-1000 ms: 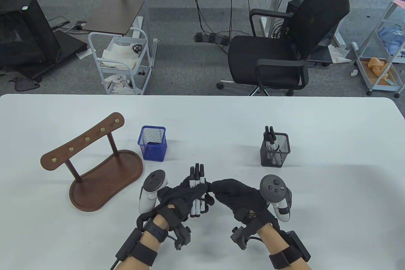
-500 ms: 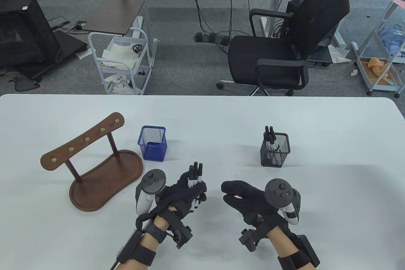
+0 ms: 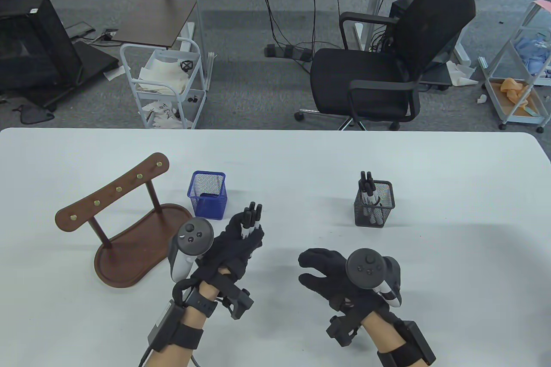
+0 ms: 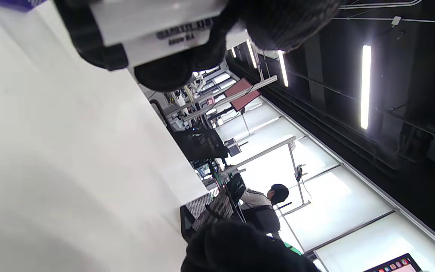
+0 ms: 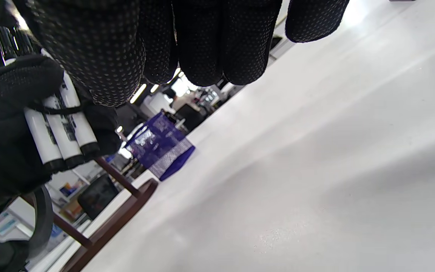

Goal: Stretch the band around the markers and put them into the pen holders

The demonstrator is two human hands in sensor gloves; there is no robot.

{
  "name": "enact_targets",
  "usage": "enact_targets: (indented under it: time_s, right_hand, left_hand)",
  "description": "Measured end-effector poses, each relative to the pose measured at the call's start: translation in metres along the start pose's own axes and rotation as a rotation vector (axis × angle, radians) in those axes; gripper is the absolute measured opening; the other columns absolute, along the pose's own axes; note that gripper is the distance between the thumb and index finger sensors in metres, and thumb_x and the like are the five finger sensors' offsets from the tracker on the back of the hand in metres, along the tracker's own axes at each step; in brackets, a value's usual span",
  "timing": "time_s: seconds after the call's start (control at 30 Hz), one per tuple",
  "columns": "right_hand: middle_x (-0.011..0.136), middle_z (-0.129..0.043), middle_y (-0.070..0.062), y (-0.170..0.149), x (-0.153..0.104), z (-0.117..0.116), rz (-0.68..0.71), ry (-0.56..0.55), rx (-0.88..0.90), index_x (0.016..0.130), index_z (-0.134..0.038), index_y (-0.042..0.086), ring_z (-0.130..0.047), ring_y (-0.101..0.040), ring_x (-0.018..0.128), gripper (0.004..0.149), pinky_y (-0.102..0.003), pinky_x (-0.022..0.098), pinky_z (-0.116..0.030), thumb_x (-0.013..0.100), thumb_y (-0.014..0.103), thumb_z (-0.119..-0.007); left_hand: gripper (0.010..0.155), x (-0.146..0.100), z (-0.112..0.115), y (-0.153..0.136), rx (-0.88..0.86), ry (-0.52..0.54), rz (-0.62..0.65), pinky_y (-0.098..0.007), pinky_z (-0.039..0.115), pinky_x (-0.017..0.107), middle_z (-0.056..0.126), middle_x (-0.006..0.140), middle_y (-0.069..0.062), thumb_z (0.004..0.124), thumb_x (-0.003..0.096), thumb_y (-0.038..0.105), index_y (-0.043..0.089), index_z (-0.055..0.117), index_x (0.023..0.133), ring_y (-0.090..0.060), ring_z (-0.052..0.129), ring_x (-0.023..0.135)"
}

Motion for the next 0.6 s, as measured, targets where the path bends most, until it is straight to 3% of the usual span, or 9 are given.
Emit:
enact_targets:
  time_s: [0.3,0.6]
  right_hand:
    - [0.106,-0.083,-0.002,0.003,0.000,-0.004,0.015,0.018,-0.039,0.092,-0.082,0.026,-0.079,-0.034,0.097,0.051,-0.062,0.074,-0.060,0.045,0.040,-0.094]
    - [0.106,-0.083,-0.002,0.004,0.000,-0.009,0.020,0.046,-0.073,0.092,-0.083,0.025,-0.078,-0.034,0.098,0.050,-0.062,0.074,-0.059,0.045,0.040,-0.094]
  left_hand:
    - [0.052,0.036,-0.055,0.001,0.155,0.160,-0.022,-0.059,0.070,0.073,0.069,0.106,-0.007,0.070,0.0618,0.041,0.024,0.046,0.104,-0.030,0.086,0.090]
    - [0.052,0.068,-0.081,-0.014,0.222,0.242,-0.066,-0.059,0.067,0.078,0.065,0.110,-0.003,0.068,0.0610,0.044,0.029,0.043,0.104,-0.027,0.082,0.095]
Point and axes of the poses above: the tracker on the back of each hand, its own y axis roughly to the thumb side, its own x axis roughly from the wrist to the fingertips, z = x × y, the point moved 5 cm from there along x, roughly from the wrist to the fingertips
